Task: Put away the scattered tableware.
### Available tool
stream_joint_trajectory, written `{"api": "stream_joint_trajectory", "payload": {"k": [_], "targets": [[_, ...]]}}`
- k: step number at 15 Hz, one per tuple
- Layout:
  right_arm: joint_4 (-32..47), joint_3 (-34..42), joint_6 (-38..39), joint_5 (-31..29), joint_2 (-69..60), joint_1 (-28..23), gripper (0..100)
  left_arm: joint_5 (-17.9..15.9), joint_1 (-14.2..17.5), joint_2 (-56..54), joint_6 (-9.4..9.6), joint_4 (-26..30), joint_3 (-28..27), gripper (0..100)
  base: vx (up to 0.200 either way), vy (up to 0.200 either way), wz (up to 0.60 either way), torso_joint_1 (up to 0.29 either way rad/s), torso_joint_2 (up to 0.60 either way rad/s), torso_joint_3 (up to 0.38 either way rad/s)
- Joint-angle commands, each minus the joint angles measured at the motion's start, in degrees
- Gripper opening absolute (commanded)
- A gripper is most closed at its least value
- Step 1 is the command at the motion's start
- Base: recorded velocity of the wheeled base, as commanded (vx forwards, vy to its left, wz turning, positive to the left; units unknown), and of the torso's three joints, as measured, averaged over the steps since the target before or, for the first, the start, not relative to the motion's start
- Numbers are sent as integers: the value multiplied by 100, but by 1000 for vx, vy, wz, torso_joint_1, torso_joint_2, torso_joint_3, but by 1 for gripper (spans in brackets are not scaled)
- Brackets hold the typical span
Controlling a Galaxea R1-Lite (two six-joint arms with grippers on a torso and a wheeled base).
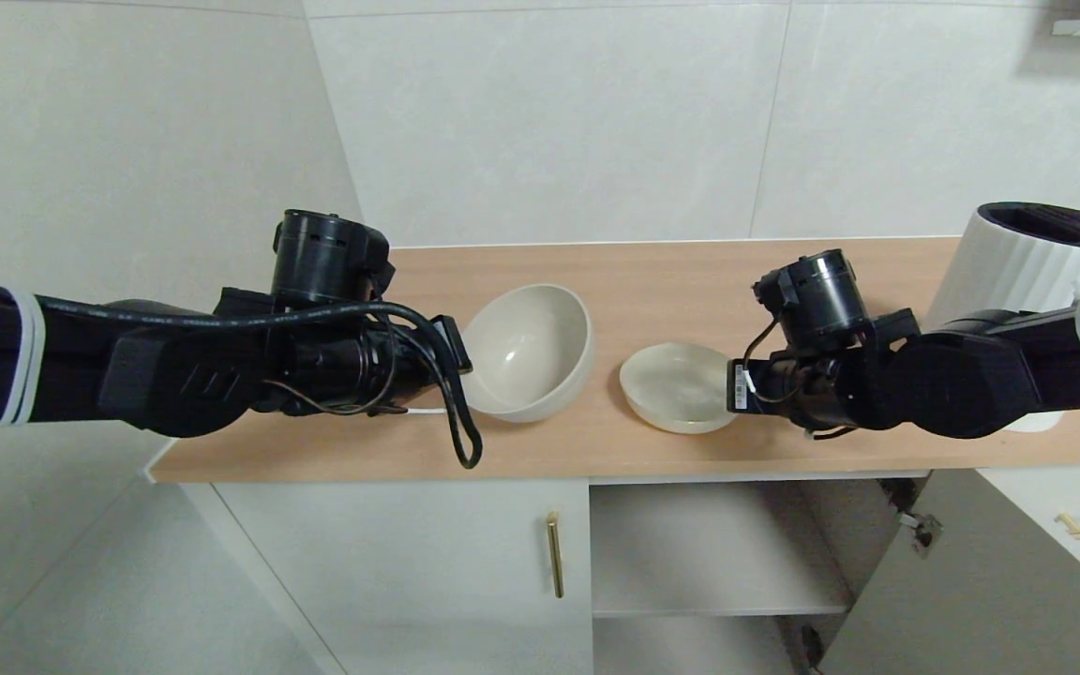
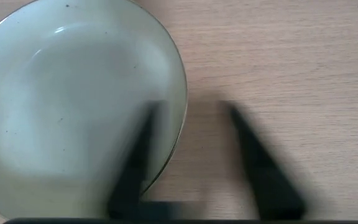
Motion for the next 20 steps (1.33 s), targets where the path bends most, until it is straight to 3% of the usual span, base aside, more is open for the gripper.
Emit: {"api": "stream_joint_trajectory", "payload": {"k": [1,11,15,18,20], "targets": [[1,1,-1,-1,-5,0,0,1,0,-4,-1,-1,-1,0,0,0,0,0,0,0],[71,45,69,78,-278,8,0,1,0,-171,-1,25,78,0,0,0,0,0,0,0],[660,502,78,957,-1561,8,0,-8,8,-988,34,25,746,0,0,0,0,0,0,0],[854,1065,201,1089,-2141,17,0,-34,17,-1673,78,16,1265,0,0,0,0,0,0,0],[906,1346,210,1115,-2484,26,0,-61,17,-2166,316,16,1695,0,0,0,0,0,0,0]]}}
